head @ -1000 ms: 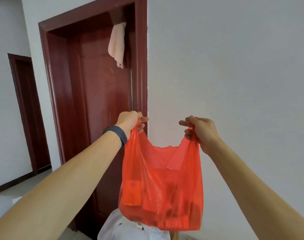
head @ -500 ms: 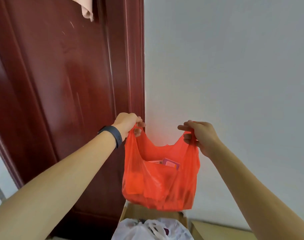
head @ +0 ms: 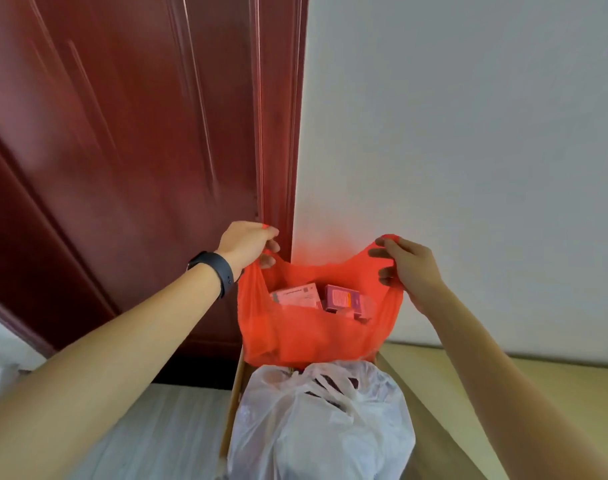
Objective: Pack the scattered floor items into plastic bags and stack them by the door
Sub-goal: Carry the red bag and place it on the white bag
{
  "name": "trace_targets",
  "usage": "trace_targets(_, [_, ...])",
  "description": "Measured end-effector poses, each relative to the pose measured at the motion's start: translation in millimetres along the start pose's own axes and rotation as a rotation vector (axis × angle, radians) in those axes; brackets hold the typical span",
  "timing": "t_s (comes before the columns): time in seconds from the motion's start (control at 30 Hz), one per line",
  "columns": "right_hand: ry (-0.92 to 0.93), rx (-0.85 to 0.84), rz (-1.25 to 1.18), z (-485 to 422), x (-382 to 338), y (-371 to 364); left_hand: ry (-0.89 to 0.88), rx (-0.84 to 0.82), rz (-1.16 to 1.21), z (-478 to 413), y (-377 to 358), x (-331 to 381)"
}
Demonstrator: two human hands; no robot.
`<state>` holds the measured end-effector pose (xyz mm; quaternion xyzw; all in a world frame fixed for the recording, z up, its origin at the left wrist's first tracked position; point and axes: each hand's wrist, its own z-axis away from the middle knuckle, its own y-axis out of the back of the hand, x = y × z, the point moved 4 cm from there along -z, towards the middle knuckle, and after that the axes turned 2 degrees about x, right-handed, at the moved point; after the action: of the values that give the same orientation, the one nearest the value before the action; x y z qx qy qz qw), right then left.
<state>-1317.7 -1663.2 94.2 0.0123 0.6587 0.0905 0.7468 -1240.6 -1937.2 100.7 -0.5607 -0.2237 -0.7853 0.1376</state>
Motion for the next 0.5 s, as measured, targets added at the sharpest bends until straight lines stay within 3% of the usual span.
trace_targets(0.13, [0.116,0.104,0.159,-1.6,24.5,6.8,-0.264,0.06,-0.327,-5.5,6.5,-8.4])
trace_targets(0.3, [0.289,0.273,0.227,22.3,69.6,14.4,-0.495,0.343,-0.336,3.0,15.6,-65.8])
trace_targets(0.4, [0.216,0.131,0.335,24.9,109.0,4.3,-0.488,0.386,-0.39,11.3,15.0,-111.4])
trace_targets(0.5, [0.178,0.051,0.351,20.3,126.0,-5.5,-0.347,0.266,-0.529,8.5,6.4,-143.1])
